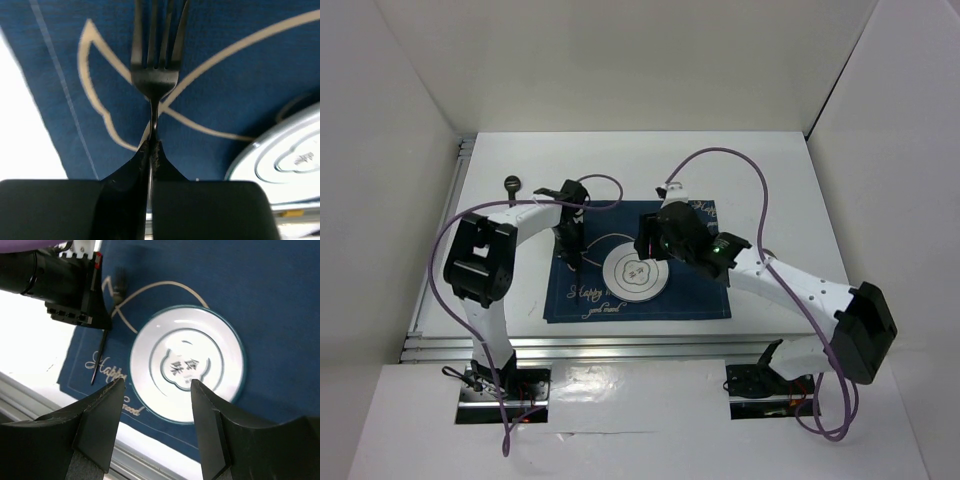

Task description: Set the dinner table for one person

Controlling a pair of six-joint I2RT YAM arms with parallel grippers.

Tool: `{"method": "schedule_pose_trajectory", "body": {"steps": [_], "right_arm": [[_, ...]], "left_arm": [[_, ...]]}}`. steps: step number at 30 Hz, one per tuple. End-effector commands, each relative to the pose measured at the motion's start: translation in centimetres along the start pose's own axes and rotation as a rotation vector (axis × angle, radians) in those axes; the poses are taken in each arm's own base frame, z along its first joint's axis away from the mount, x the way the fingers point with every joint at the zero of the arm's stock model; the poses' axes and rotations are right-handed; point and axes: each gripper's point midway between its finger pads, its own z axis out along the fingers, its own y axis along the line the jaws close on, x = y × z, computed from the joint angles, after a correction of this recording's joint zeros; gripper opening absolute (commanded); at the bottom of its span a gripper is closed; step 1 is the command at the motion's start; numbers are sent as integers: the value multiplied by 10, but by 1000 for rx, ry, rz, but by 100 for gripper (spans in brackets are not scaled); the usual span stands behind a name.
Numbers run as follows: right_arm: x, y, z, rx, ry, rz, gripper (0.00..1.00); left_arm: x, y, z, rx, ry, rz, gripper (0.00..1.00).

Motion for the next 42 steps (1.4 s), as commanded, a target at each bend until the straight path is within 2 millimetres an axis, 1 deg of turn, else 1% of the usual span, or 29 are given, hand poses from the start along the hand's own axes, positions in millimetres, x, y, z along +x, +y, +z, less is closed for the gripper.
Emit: {"method": "schedule_pose_trajectory", "body": {"steps": [1, 3, 8, 11, 12, 13, 14, 16, 17, 19, 20, 21, 23, 24, 25, 26, 27, 28, 29, 30, 31, 32, 33, 34, 35, 36, 38, 41, 42], "right_arm": [[-4, -18, -14, 74, -48, 49, 63], [-2, -22, -17, 88, -47, 61, 63], [0, -29, -23, 111, -47, 66, 63], [-1, -31, -26, 119, -52, 66, 63], [-1, -31, -26, 119, -52, 66, 63], [-1, -31, -26, 119, -52, 66, 64], [0, -29, -26, 111, -47, 66, 64], [-5, -27, -27, 106, -56, 69, 66], [-7, -24, -28, 93, -58, 71, 66], [-7, -24, -28, 93, -58, 62, 66], [-5, -25, -26, 98, -50, 60, 66], [-9, -23, -27, 93, -58, 62, 66], [-8, -21, -27, 84, -52, 62, 66], [-8, -21, -27, 84, -52, 62, 66], [-8, -22, -27, 85, -51, 52, 66], [-6, -22, -25, 89, -44, 49, 66], [-11, -19, -25, 80, -58, 45, 66], [-14, -18, -25, 74, -68, 39, 66], [-12, -19, -22, 79, -61, 36, 66], [-14, -15, -19, 60, -71, 32, 66], [-15, -10, -19, 37, -71, 35, 64], [-15, -7, -16, 24, -68, 25, 63], [-15, -4, -13, 9, -70, 13, 62], [-15, 0, -13, -14, -67, 15, 62], [-13, -1, -10, -10, -59, 3, 60], [-12, 1, -7, -19, -57, -5, 59], [-11, 2, -8, -28, -52, -18, 57], [-16, 0, -7, -24, -63, -11, 57], [-16, 0, -7, -24, -63, -11, 57]], "left_arm": [[-7, -11, 1, -22, -27, -3, 0], [-4, -9, 10, -42, -30, 5, 0], [-3, -4, 17, -56, -31, 15, 0], [1, -3, 18, -52, -18, 37, 14], [-4, -4, 15, -55, -31, 48, 21], [-2, -3, 11, -62, -18, 48, 27], [-4, -2, 11, -75, -17, 59, 35], [-14, -4, 4, -79, -41, 59, 53], [-18, -3, -4, -92, -58, 59, 57], [-34, -7, -22, -75, -115, 62, 61], [-36, -9, -29, -69, -127, 62, 61], [-39, -10, -37, -62, -142, 62, 61], [-49, -19, -59, -19, -198, 87, 61], [-53, -22, -76, -3, -235, 102, 62], [-71, -18, -93, -2, -298, 108, 62], [-82, -13, -102, -7, -330, 110, 62], [-96, -1, -110, -41, -368, 100, 65], [-117, 12, -125, -66, -437, 74, 65], [-139, 50, -128, -122, -471, 5, 67], [-150, 67, -128, -125, -474, -10, 67], [-165, 83, -118, -134, -460, -26, 66], [-177, 114, -112, -152, -446, -46, 62], [-175, 125, -102, -155, -384, -45, 60], [-180, 135, -94, -168, -352, -49, 58], [-195, 142, -98, -182, -365, -46, 55], [-191, 159, -70, -216, -280, -27, 50], [-194, 171, -59, -237, -254, 6, 44], [-197, 184, -55, -249, -271, 44, 37], [-188, 189, -48, -237, -247, 45, 36]]}}
